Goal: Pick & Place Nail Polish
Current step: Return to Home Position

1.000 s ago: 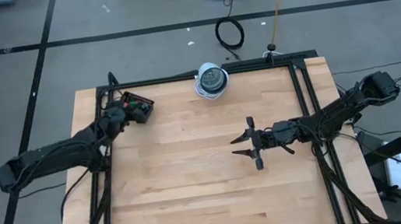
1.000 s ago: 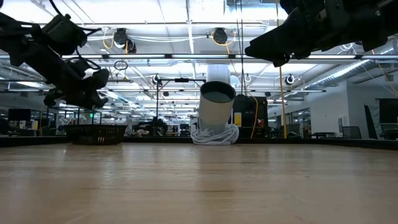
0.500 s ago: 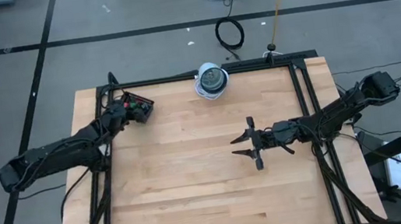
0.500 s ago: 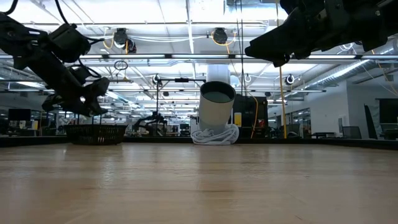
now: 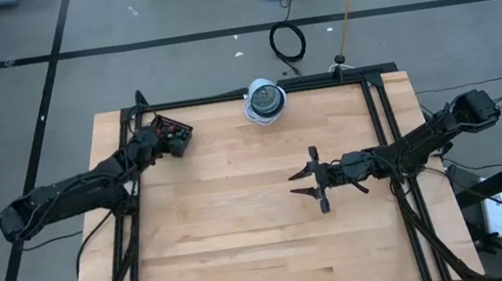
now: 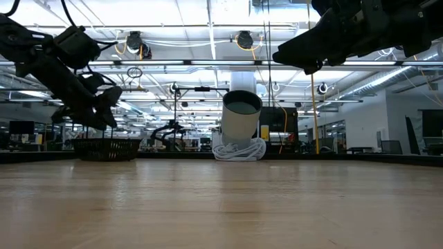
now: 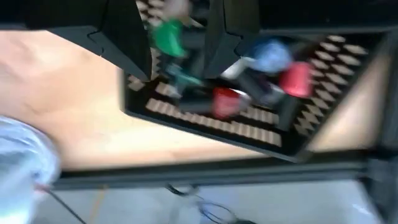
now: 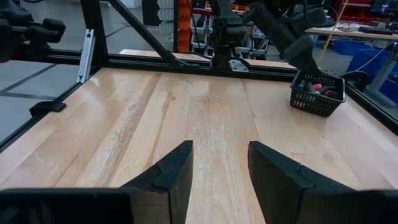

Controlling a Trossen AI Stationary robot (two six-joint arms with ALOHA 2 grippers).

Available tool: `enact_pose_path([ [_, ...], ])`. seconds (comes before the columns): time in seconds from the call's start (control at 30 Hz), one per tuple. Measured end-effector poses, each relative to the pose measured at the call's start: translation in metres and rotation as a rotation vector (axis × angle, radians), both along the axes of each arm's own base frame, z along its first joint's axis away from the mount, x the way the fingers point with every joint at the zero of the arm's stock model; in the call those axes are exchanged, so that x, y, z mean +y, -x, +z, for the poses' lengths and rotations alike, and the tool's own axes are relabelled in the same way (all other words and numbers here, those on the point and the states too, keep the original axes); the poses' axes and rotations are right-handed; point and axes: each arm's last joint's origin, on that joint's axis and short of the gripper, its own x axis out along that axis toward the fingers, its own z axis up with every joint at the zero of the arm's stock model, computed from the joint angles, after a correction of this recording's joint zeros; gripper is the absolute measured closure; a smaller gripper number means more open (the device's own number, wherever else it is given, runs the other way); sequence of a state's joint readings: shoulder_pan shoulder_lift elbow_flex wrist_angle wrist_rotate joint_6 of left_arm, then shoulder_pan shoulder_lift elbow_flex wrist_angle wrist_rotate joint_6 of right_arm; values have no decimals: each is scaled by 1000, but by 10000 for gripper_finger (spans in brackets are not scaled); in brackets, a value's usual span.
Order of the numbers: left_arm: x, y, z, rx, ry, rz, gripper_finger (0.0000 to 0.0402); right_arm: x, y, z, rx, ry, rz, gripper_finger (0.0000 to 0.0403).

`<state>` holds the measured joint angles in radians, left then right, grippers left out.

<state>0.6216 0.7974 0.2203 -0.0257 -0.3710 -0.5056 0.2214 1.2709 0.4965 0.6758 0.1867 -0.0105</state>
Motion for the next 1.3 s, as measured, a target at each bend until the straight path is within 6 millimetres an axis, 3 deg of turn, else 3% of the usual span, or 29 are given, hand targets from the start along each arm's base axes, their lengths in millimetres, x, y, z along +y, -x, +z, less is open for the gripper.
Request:
enact_pose_path([
  [0.1, -3, -3, 1, -38, 48, -145, 257, 0, 0, 0, -3, 0, 0, 257],
  [0.23, -13, -12, 6, -74, 42, -490, 257, 0, 3, 9, -43, -6, 4, 257],
  [0.37, -29, -19, 14, -158, 13, -820, 256, -1, 8, 16, -65, -11, 4, 257],
  [0.47, -43, -24, 22, -193, -65, -958, 256, -2, 11, 21, -76, -13, 4, 257],
  [0.73, -74, -23, 42, -238, -280, -1029, 256, -2, 14, 19, -40, -7, 4, 257],
  [0.93, -90, -11, 52, -285, -366, -1109, 256, -3, 18, 26, -69, 7, 7, 257],
  [1.13, -99, 6, 57, -326, -428, -1182, 256, -5, 26, 36, -124, -1, 7, 257],
  [1.3, -102, 15, 47, -366, -477, -1196, 256, -9, 41, 25, -176, -10, 2, 257],
])
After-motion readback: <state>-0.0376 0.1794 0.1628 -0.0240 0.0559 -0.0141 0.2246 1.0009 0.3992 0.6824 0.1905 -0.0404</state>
